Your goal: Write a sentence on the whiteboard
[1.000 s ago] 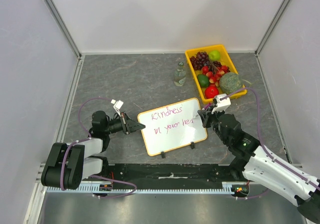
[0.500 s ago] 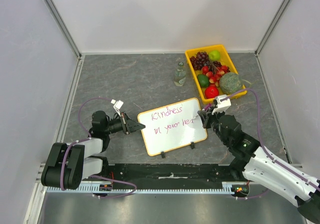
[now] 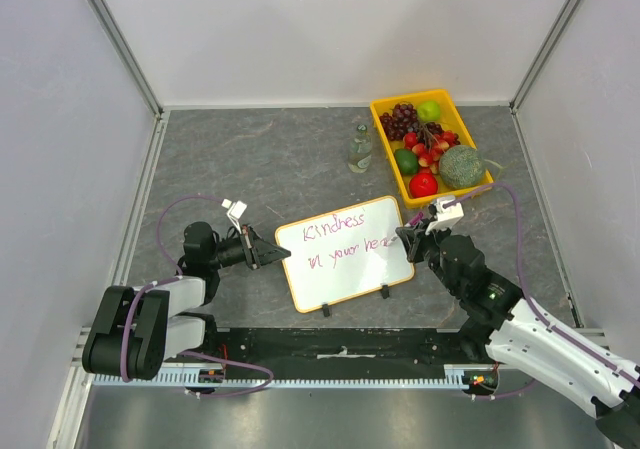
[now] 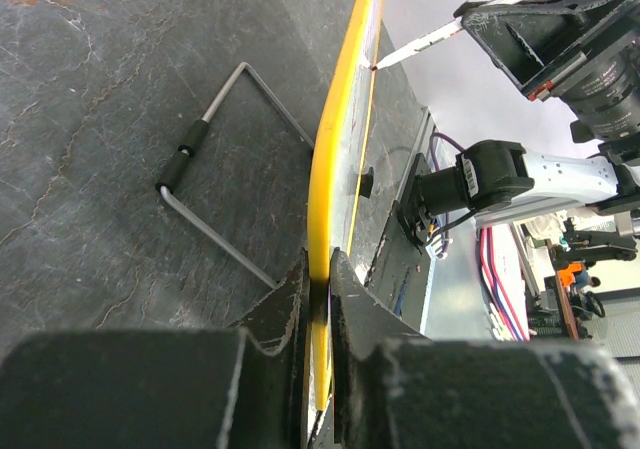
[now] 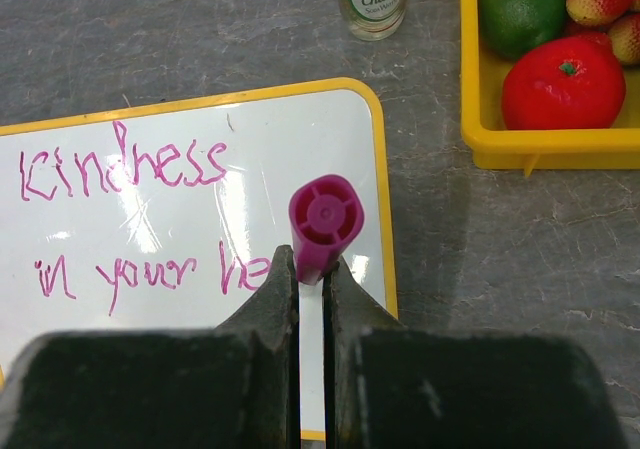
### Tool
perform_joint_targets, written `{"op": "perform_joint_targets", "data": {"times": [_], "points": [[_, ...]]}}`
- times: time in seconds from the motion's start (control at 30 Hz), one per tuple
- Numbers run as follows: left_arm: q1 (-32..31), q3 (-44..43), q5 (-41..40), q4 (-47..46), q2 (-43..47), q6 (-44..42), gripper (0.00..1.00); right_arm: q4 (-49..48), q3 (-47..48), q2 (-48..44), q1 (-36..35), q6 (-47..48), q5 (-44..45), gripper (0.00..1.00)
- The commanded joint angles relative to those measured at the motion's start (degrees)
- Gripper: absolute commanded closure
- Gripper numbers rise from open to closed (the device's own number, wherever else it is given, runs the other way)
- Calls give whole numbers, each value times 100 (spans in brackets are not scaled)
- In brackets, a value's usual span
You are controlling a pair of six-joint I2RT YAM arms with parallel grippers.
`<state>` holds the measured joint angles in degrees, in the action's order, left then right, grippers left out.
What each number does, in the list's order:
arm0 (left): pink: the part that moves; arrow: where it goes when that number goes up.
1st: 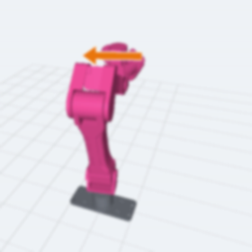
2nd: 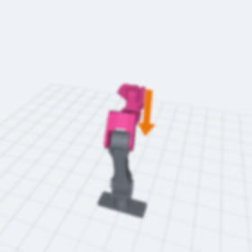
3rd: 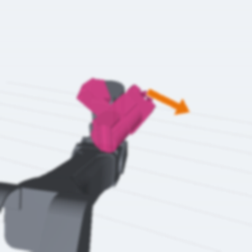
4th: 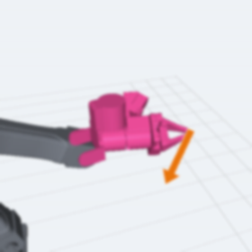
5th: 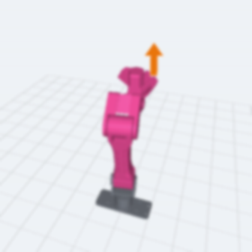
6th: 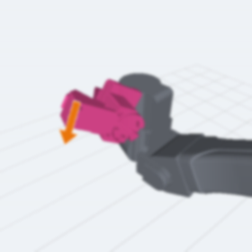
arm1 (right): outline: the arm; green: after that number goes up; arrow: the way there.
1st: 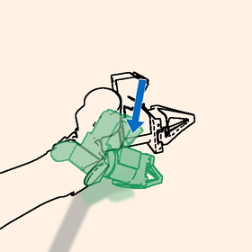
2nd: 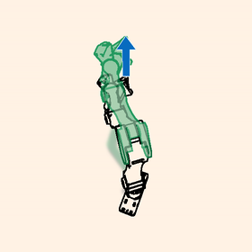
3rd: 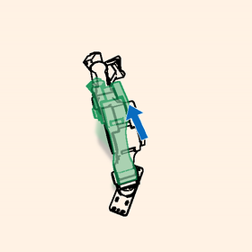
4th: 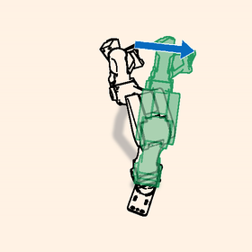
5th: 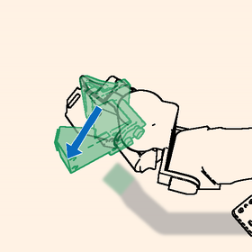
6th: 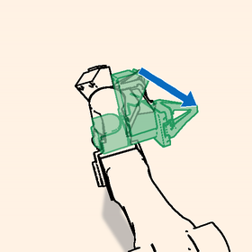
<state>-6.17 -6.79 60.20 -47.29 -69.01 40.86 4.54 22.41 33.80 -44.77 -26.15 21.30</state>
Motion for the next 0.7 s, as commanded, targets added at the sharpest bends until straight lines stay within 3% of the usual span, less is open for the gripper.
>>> {"op": "perform_joint_targets", "data": {"times": [0.0,0.67], "points": [[-15,-51,-62,18,-59,-78,98,136,-62,39,13,13,111,100],[-7,-51,-62,9,-60,-78,98,-410,360,390,21,154,639,100]]}}
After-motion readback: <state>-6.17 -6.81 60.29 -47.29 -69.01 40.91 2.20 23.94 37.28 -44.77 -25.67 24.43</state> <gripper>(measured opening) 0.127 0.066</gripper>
